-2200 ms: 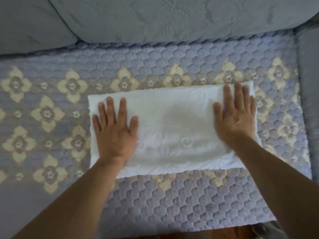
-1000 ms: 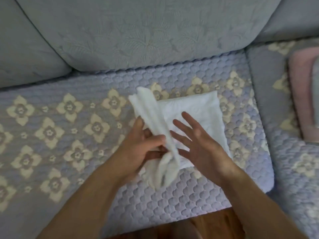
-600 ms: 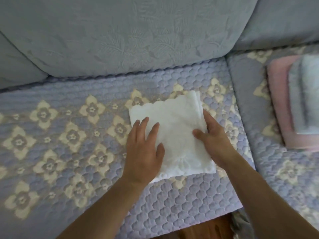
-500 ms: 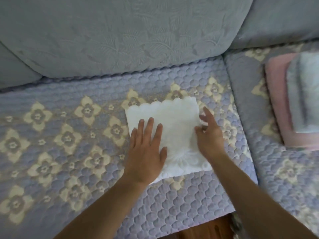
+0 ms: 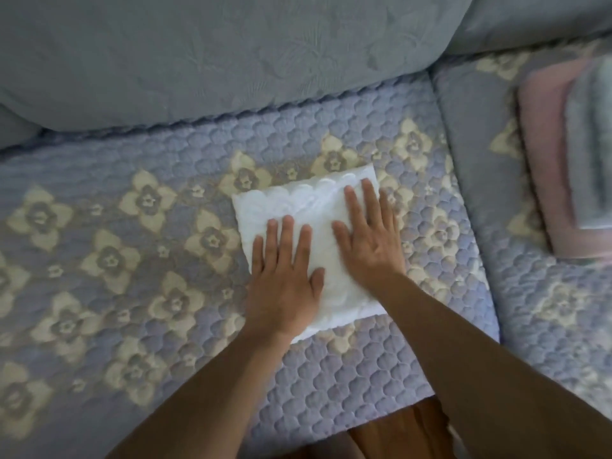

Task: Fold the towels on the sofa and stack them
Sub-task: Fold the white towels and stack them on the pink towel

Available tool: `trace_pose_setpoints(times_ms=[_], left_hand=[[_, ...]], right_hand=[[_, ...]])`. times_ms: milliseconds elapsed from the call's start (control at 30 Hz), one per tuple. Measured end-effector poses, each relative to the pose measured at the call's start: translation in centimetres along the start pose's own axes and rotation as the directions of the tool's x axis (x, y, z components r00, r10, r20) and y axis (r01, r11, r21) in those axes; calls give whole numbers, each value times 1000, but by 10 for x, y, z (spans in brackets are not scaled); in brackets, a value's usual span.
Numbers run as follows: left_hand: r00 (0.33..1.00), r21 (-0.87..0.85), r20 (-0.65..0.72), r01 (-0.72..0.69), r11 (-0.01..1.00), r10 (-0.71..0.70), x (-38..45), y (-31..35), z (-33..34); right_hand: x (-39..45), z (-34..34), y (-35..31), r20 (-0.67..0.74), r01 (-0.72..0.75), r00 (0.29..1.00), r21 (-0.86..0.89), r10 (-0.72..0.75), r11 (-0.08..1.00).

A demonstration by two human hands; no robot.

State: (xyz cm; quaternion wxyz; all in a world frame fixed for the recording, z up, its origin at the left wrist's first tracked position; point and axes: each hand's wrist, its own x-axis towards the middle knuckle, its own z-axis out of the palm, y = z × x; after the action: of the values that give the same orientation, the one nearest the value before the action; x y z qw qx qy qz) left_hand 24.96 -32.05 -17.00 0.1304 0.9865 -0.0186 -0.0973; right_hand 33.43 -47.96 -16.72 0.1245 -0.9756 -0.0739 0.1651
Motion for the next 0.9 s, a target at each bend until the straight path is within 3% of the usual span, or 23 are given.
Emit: trace_pose_setpoints(times_ms=[67,133,167,200,233,267,300,333,400,467,500,533,600,733,767,833,900], left_hand=[[999,-83,-24,19,996,-21,-7,-3,-14],[972,-279,-51,207,938,-230,-21,-9,-26],[913,-481,34,372,794,-407,-27,-14,-33],[807,-672,210,529,519,-551,-30,-14,-45],[692,-742,417,633,219,-589,-34,-14,-49],[609,-721,574,693,15,-547,-35,-13,-52],[580,-682,659,729,-53,-479,-37,-12,-53],[572,-651,716,754,-87,-400,-40,-11,-55],[526,-584,797,797,-154,-296,-48,-9,-59],[509,-559,826,792,-244,-243,-57,-9,-74],[491,-531,847,798,-285,-202,-64,-8,-89],[489,-502,863,801,-326,-129,-71,-5,-102],[482,-471,875,834,-288,-35,-84,12,-134],[435,-426,901,882,-203,-1,-83,74,-181],[454,-452,891,880,-146,-20,-75,92,-191],[569,-572,820,819,-49,-72,-52,134,-218],[692,-693,720,717,-77,-41,-25,187,-251]], right_hand=[[-5,-15,0,-2,-108,994,113,109,988],[-16,-33,6,24,-327,942,291,335,899],[-23,-41,7,75,-429,899,357,432,830],[-29,-46,7,129,-501,862,375,491,780],[-33,-50,7,191,-555,830,369,524,745],[-36,-53,7,269,-607,794,378,544,699],[-37,-57,8,370,-667,745,420,555,615],[-39,-65,7,488,-724,689,494,536,481],[-49,-83,10,732,-813,576,559,363,164],[-72,-103,11,821,-834,539,552,188,-20],[-88,-115,11,824,-826,540,558,169,-80],[-105,-124,10,826,-819,538,560,168,-129],[-145,-149,10,827,-803,525,560,203,-204],[-212,-205,28,818,-757,495,571,292,-318],[-220,-223,37,804,-732,503,592,317,-339],[-224,-265,59,753,-656,542,656,372,-373],[-221,-314,89,660,-561,643,751,389,-347]])
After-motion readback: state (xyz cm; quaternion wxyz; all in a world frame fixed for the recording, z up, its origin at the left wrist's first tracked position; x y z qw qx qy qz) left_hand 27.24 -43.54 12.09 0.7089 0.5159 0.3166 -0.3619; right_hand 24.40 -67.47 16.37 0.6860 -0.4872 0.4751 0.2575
